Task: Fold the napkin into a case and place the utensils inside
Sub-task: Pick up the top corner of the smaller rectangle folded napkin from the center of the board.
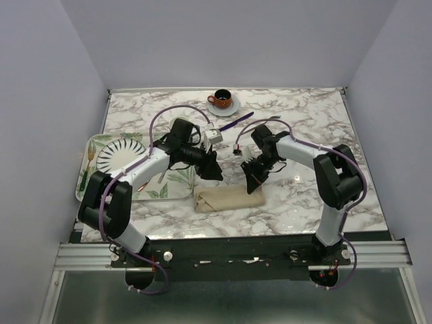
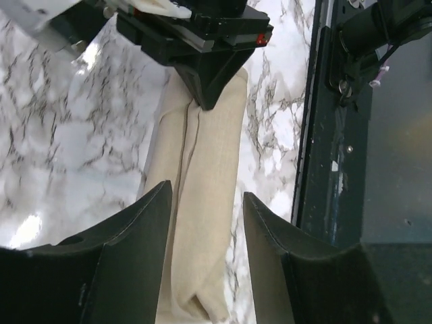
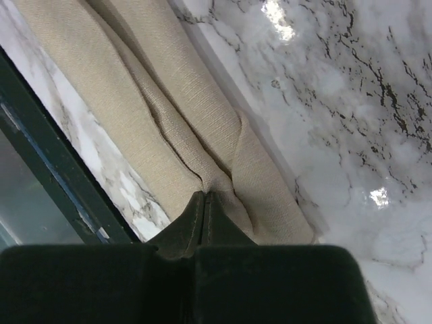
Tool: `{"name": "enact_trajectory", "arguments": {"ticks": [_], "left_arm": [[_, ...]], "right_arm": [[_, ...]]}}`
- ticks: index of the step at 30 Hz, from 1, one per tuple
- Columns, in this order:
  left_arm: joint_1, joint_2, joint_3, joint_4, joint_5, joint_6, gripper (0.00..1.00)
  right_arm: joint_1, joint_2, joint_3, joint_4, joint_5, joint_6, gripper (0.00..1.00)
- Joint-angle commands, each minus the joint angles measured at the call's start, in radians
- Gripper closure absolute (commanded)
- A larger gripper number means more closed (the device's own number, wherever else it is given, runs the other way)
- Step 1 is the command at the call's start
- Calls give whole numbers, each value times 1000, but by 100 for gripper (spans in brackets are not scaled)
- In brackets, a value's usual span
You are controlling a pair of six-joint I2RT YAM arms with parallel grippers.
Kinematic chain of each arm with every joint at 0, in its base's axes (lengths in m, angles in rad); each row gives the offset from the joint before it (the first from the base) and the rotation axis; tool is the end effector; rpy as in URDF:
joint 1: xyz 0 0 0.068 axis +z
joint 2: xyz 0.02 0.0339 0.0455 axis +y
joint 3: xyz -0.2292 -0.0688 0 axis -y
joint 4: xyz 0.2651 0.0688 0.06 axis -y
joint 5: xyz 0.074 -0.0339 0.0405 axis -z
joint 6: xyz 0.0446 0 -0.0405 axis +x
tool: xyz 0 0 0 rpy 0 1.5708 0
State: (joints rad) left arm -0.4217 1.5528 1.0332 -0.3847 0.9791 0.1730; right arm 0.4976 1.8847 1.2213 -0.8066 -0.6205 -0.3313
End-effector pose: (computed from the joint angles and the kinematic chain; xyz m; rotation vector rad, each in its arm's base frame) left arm 0.2922 -0.1717 0.1854 1.0761 2.0683 -1.3107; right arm 0.2931 0.1887 0.1058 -1.2298 2.6772 0.9535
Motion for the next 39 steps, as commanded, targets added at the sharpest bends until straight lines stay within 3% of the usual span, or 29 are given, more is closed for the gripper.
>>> {"name": "enact_trajectory", "arguments": {"ticks": [1,3,14,27,31,35,39], "left_arm": [[-74,33,-107,330,-36,-98,44],[-92,49,-145,472,-37,-142,44],[-222,182,-150,697,-123,-328,44],[-269,286,-147,739,-171,-469,49],[-267,285,-160,748,-194,-498,48],[-253,216,-269,964,-207,-587,49],[-244,161,-335,1040,-223,-607,48]], "right_arm": [[1,-76,-20,17,-56,31,99],[1,-88,-28,21,-64,34,99],[1,-116,-46,32,-91,40,99],[-1,-133,-69,43,-91,52,99],[-8,-144,-78,46,-84,52,99],[-17,-145,-95,49,-81,54,99],[-24,-144,-109,66,-87,51,99]]}}
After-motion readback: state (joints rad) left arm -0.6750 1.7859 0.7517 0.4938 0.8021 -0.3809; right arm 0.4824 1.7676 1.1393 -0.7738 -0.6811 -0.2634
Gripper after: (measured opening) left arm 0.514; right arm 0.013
